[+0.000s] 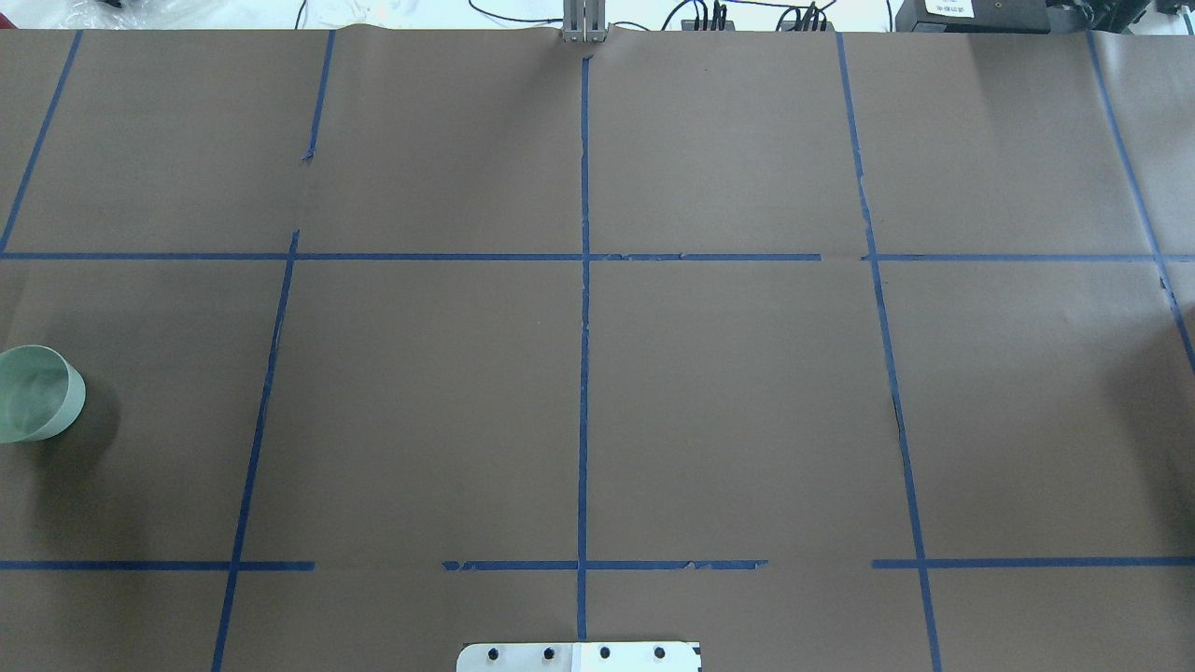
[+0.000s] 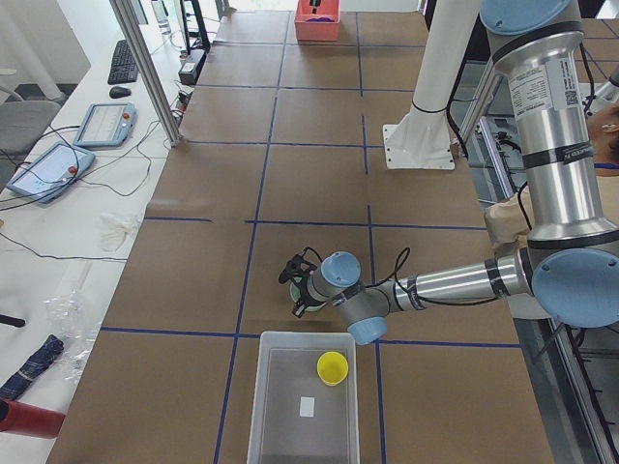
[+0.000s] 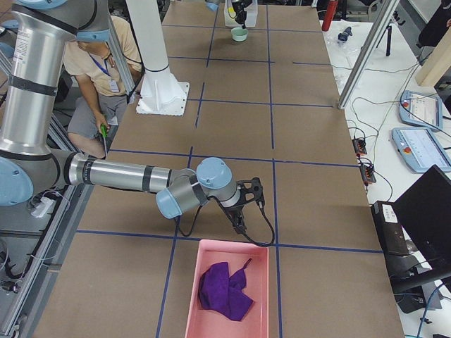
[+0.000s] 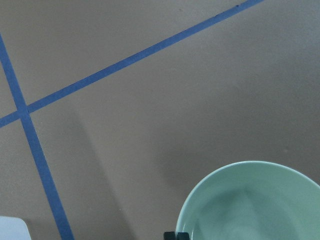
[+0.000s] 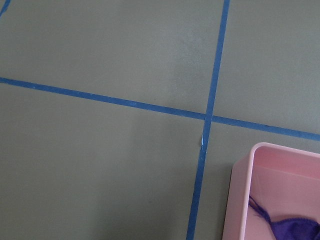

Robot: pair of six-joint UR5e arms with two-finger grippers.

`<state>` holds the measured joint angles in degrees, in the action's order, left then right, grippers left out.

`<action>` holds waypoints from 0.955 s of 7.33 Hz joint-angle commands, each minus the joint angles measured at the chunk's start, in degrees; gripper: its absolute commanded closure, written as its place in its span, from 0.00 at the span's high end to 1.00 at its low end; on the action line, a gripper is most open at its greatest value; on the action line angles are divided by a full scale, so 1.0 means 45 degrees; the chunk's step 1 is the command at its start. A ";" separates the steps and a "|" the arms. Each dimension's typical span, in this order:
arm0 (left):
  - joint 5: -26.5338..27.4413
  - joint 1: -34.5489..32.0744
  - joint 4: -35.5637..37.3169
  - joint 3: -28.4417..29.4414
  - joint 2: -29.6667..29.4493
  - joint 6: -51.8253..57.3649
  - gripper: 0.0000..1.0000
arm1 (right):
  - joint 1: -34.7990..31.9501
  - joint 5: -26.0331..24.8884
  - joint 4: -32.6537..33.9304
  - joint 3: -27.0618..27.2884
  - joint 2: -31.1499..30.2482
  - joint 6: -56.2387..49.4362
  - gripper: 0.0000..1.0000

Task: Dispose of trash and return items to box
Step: 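Grasp the rim of the green bowl with the left gripper, then lift the green bowl and carry it toward the clear box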

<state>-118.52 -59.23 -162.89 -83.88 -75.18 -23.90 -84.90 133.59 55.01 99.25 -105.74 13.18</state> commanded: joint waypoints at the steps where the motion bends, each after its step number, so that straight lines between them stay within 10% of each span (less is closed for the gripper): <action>1: -0.1268 -0.0080 0.0123 -0.0732 0.0065 0.0018 0.00 | 0.0000 0.0000 0.0002 -0.0005 -0.0019 0.0000 1.00; 7: -0.4755 -0.2263 0.1404 -0.1378 -0.0052 0.1121 0.00 | 0.0000 -0.0098 0.0002 -0.0044 -0.0019 0.0000 1.00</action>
<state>-138.79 -66.84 -159.73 -89.45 -75.35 -22.32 -84.90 133.32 54.97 99.11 -105.82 13.18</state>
